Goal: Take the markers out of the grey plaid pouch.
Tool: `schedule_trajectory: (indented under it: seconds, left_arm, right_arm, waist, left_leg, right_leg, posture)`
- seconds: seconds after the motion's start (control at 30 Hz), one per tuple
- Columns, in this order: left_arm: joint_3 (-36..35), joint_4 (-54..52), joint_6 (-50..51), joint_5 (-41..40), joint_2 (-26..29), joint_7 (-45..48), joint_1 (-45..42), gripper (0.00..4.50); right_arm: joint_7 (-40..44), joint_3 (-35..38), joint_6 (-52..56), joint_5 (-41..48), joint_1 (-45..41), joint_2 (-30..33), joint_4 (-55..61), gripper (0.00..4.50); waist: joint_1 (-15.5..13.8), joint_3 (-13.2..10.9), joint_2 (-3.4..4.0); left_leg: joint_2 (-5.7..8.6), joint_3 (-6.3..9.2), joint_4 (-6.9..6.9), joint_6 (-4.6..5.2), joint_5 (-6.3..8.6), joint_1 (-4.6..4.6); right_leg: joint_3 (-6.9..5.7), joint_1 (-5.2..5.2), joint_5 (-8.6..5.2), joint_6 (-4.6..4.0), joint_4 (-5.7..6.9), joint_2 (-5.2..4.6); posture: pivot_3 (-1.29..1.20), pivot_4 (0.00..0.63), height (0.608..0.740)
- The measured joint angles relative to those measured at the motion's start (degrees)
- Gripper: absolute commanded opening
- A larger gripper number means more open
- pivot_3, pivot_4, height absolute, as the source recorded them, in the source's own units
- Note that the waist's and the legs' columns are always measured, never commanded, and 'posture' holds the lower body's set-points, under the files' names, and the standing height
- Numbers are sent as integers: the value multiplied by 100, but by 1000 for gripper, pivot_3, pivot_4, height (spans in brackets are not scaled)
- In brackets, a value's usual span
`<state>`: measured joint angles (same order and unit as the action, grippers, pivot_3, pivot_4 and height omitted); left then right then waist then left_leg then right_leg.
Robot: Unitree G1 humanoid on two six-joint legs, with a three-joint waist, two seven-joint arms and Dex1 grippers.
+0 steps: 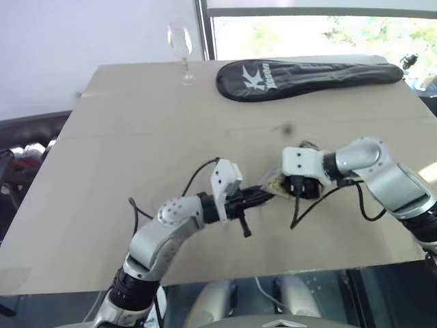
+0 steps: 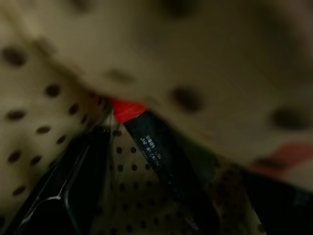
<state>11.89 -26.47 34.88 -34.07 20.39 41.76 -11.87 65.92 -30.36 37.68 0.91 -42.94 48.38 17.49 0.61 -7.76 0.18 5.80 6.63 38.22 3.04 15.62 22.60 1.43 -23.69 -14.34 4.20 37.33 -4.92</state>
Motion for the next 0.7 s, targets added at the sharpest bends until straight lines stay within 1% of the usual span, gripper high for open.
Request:
schedule_trajectory:
  seconds: [0.07, 0.17, 0.27, 0.3, 0.37, 0.5, 0.57, 0.7]
  left_arm:
    - [-36, 7, 213, -170, 2, -32, 0, 0]
    - [-36, 29, 351, -210, 24, -32, 21, 0]
    - [-53, 199, 428, -221, -58, -59, 50, 0]
    - [-51, 262, 459, -220, -71, -71, 53, 0]
    - [-69, 303, 468, -224, -101, -73, 66, 0]
    - [-69, 303, 468, -216, -157, -82, 67, 0]
    - [-186, 303, 431, -200, -164, -118, 63, 0]
    - [-212, 301, 386, -180, -181, -186, 67, 0]
  right_arm:
    - [112, -199, -62, -234, -121, -46, -94, 4166]
    - [128, -395, -195, -487, -159, -199, -321, 4166]
    - [102, -652, -449, -816, -256, -592, -848, 4166]
    - [96, -711, -521, -897, -258, -678, -974, 3953]
    - [108, -723, -698, -986, -279, -796, -1187, 3366]
    - [118, -714, -1051, -1125, -278, -867, -1432, 1369]
    - [129, -656, -1162, -1223, -266, -817, -1416, 539]
    - [164, -456, -1103, -1210, -112, -791, -1283, 509]
  waist:
    - [1, 0, 0]
    - [-4, 0, -2]
    - [8, 0, -3]
    - [4, 0, -3]
    - [5, 3, -9]
    - [2, 6, -15]
    - [-2, 8, -18]
    - [-34, 9, -20]
  left_leg:
    - [0, 0, 0, 0, 0, 0]
    - [1, 0, 1, 0, 0, 0]
    - [1, -1, 5, -1, -1, -1]
    - [1, 0, 5, -1, -1, -1]
    - [1, 1, 5, -1, -1, -5]
    - [1, 0, 10, -1, -1, -10]
    - [1, 3, 10, -2, 0, -11]
    - [4, 3, 11, -2, 0, -9]
  right_leg:
    - [0, 0, 0, 0, 0, 0]
    - [0, 0, 0, 0, 0, -1]
    - [1, 0, 0, 0, 6, -1]
    - [-1, 0, 0, 0, 7, 0]
    - [0, 1, 0, 0, 7, 0]
    - [1, 5, 0, 0, 10, -1]
    - [-1, 4, 0, -1, 13, 0]
    - [0, 4, 0, -1, 11, -3]
  posture:
    - [0, 150, 740]
    - [0, 150, 740]
    - [0, 150, 740]
    - [0, 150, 740]
    - [0, 150, 740]
    - [0, 150, 740]
    - [0, 150, 740]
    - [0, 150, 740]
